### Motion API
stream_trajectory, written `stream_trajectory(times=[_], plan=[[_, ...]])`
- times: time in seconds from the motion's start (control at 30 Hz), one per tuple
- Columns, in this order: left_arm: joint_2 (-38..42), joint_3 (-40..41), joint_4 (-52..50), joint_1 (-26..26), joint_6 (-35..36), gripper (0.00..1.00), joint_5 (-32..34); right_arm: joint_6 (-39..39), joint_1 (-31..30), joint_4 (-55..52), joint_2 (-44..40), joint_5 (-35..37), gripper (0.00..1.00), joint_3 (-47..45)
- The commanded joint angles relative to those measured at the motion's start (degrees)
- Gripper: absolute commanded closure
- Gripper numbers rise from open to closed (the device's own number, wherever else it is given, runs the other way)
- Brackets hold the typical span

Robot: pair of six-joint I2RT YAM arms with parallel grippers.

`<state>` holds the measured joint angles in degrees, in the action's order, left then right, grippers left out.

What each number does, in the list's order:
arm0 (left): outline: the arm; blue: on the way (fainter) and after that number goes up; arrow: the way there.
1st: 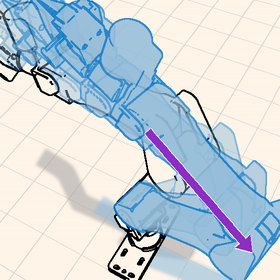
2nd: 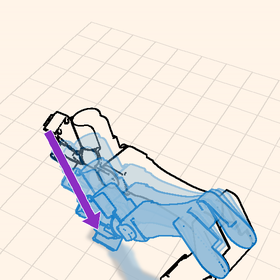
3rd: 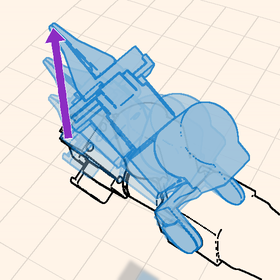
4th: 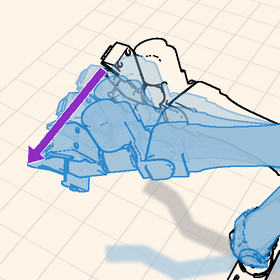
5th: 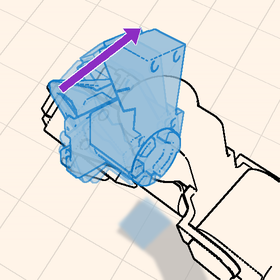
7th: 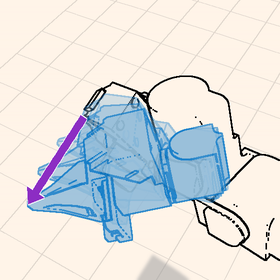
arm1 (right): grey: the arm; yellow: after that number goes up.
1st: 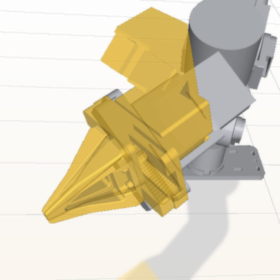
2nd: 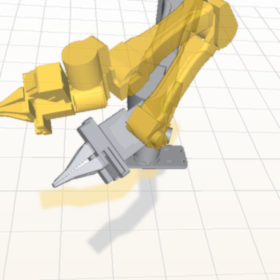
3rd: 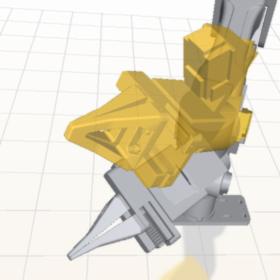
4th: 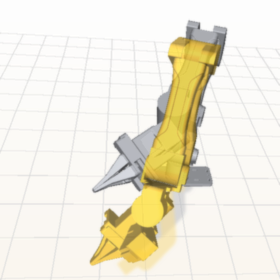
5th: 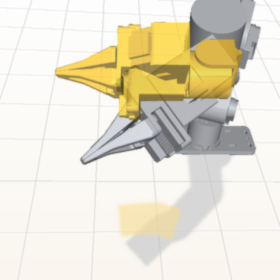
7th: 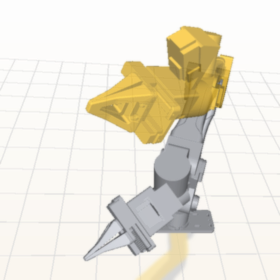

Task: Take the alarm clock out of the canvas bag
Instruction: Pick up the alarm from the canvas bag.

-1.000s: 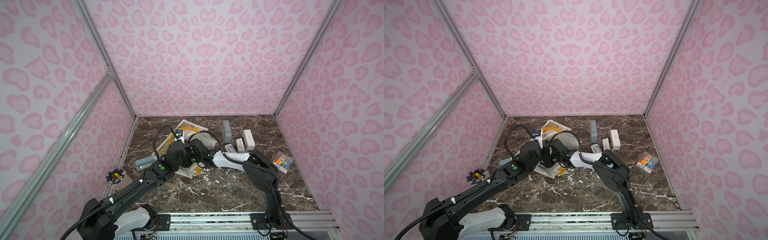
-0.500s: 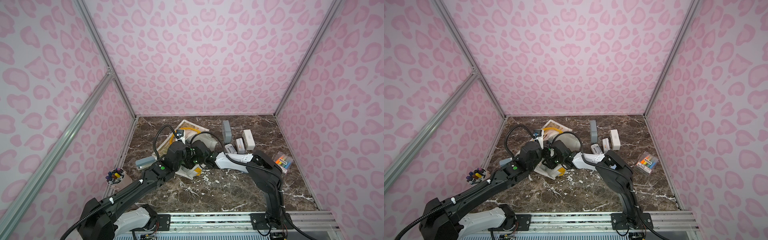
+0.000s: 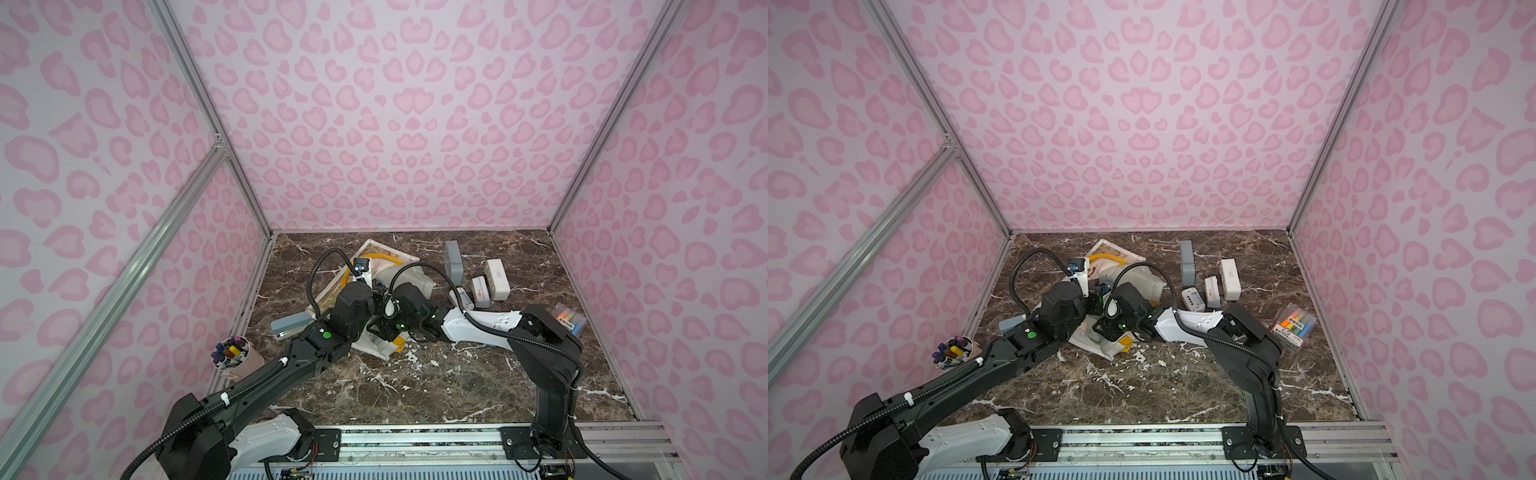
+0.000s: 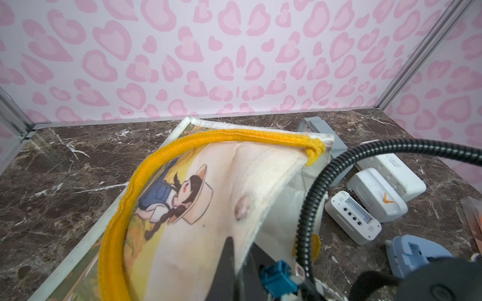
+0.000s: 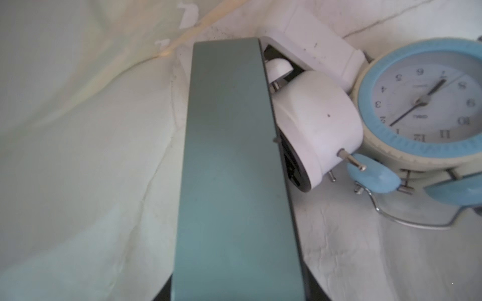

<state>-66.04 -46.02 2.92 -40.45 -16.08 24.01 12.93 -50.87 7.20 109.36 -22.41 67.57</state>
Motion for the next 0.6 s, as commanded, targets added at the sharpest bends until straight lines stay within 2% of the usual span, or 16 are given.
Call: stream_trajectory(times=[0.0, 0.57], plan=[[-0.6, -0.6, -2.2, 0.2, -0.4, 0.97, 1.1, -1.6, 0.2, 4.4, -1.6, 1.1, 0.68, -1.2], [-1.9, -1.4, -2.8, 0.1, -0.4, 0.97, 1.7, -1.7, 2.8, 1.3, -7.9, 1.8, 0.68, -5.9]])
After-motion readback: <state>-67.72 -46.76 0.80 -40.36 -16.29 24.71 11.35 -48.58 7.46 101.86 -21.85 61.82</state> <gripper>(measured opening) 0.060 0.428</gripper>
